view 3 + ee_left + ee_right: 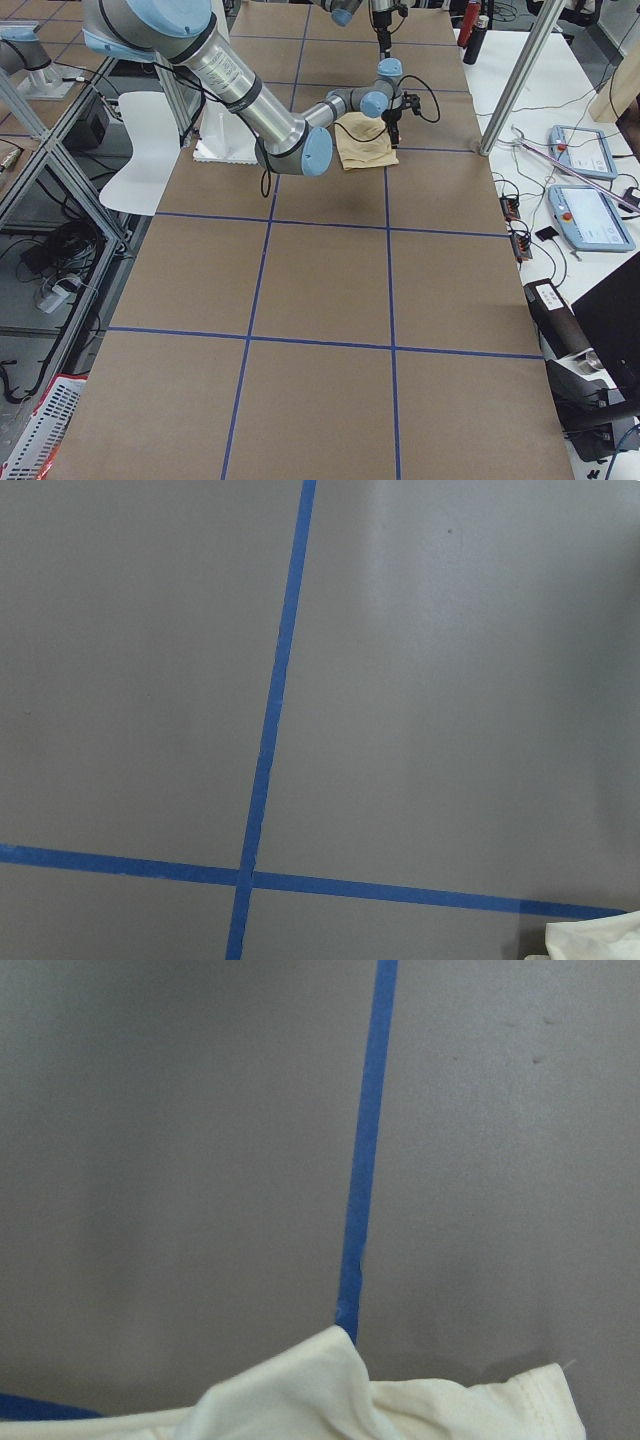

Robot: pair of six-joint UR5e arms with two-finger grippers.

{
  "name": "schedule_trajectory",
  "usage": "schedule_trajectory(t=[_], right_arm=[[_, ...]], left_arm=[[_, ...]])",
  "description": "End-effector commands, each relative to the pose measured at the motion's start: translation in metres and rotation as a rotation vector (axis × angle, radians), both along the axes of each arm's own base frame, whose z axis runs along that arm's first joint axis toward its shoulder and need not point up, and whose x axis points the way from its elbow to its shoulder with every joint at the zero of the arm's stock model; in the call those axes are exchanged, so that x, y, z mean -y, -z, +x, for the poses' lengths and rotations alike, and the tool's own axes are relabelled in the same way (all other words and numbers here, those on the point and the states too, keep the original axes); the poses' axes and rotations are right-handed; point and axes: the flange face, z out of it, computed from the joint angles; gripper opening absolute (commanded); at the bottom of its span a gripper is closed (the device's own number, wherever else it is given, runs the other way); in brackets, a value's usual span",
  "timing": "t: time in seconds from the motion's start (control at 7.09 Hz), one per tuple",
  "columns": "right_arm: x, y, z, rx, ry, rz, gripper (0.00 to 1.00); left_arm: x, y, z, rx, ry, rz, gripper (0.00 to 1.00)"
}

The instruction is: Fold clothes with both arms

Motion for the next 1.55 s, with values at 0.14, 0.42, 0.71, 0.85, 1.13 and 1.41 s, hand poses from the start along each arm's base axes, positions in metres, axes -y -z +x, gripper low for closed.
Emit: schedule_trajectory(t=[0.14, 0.42, 0.71, 0.85, 1.13, 1.41], right_arm=[[0.006, -0.014, -0.012, -0.057, -0.014, 0.022, 1.0], [0.014, -0.002, -0.002, -0.042, -0.021, 0.032, 1.0], [0.063, 0.0, 0.066, -0.001, -0.028, -0.033, 1.0], [0.092, -0.002, 0.121, -0.025, -0.01, -0.076, 1.0], [0.096, -0.044, 0.223, -0.042, -0.037, -0.096, 1.0], [0.11, -0.118, 0.315, -0.019, -0.11, -0.1, 1.0]], left_arm=[[0.001, -0.003, 0.001, 0.003, -0.001, -0.004, 0.99], [-0.001, 0.002, -0.002, -0.005, -0.007, 0.026, 0.99], [0.013, 0.0, -0.033, 0.038, -0.008, 0.136, 0.99], [0.023, -0.007, -0.05, 0.062, 0.009, 0.148, 0.99], [0.034, -0.013, -0.066, 0.135, 0.116, 0.197, 0.99], [0.033, -0.022, -0.072, 0.155, 0.161, 0.251, 1.0]])
